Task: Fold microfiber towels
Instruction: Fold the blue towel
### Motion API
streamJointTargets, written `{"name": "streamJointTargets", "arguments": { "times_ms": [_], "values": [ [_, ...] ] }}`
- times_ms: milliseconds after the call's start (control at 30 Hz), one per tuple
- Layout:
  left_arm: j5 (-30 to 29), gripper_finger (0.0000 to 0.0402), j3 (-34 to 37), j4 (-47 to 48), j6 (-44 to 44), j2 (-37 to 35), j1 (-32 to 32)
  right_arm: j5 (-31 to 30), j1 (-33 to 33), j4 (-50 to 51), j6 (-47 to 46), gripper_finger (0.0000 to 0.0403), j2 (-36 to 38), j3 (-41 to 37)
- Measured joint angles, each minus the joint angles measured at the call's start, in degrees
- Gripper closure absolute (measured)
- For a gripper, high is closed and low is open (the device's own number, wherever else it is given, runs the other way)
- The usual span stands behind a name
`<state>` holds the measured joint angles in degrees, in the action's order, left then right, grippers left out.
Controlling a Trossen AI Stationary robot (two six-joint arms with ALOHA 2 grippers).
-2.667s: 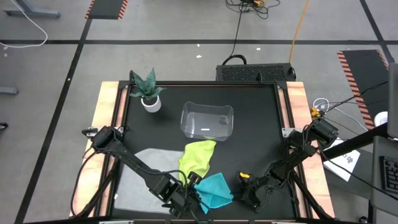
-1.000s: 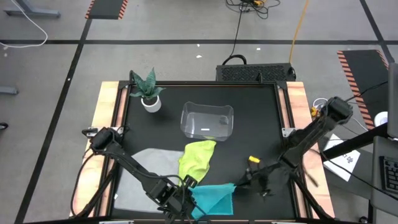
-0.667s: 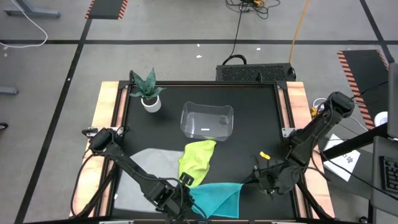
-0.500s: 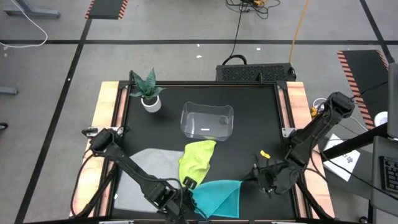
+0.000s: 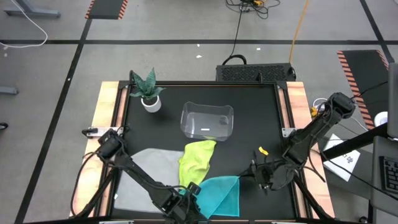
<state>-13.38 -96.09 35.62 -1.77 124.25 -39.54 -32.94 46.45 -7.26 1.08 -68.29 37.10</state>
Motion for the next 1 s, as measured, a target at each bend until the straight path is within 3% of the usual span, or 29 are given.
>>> {"name": "streamJointTargets", "arguments": {
  "times_ms": [367, 767, 1000],
  "values": [
    [-2.0, 0.0293, 0.0, -5.7, 1.4, 0.2, -2.0, 0.2, -0.8, 0.2, -0.4, 0.0403, 0.0, 0.0],
    [-5.2, 0.0293, 0.0, -5.4, 2.8, 3.7, -2.0, 0.7, -0.8, -0.2, -0.9, 0.0403, 0.0, 0.0],
    [-10.2, 0.0294, 0.0, -5.2, 2.8, 3.7, -2.1, 1.7, -0.8, -0.7, -0.9, 0.0403, 0.0, 0.0]
  ]
}}
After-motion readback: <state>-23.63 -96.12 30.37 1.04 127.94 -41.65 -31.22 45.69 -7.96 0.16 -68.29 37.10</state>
